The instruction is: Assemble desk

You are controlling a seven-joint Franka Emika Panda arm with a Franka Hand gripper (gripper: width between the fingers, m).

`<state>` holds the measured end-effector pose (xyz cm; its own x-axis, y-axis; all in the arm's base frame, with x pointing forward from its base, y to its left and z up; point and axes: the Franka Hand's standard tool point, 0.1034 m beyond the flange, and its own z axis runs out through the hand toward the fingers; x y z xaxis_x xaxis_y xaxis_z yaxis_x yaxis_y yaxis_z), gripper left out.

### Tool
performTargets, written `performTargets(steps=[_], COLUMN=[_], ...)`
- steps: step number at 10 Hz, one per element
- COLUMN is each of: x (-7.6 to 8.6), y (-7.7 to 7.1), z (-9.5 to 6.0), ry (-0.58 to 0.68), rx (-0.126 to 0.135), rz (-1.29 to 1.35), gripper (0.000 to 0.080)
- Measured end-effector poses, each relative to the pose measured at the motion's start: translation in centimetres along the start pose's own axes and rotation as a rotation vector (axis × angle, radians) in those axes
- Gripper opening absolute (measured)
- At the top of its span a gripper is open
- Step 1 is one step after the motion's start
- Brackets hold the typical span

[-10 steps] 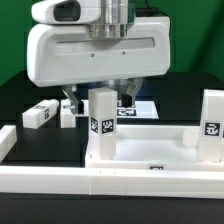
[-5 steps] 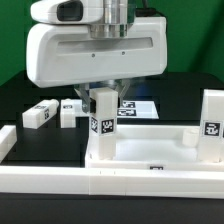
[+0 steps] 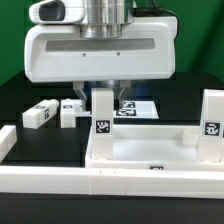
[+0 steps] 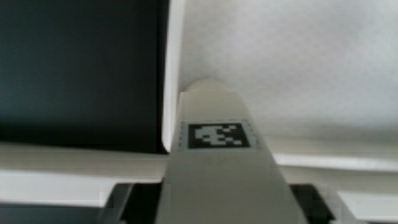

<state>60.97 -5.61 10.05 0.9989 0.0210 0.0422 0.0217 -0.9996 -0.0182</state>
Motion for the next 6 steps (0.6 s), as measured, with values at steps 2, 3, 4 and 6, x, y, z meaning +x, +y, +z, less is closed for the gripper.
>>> performTargets(steps=[2, 3, 4, 6], x=[-0.01, -0.02, -0.08, -0.22], y=[-0.08, 0.03, 0.70, 0.80], z=[0.03, 0.03, -0.01, -0.03], ry=[0.003, 0.003, 0.006, 0.000], rx=[-0.002, -0.003, -0.008, -0.012], rz=[0.200, 0.302, 0.383, 0.485], gripper=[0.0288, 0.0290, 0.0290, 0.0296])
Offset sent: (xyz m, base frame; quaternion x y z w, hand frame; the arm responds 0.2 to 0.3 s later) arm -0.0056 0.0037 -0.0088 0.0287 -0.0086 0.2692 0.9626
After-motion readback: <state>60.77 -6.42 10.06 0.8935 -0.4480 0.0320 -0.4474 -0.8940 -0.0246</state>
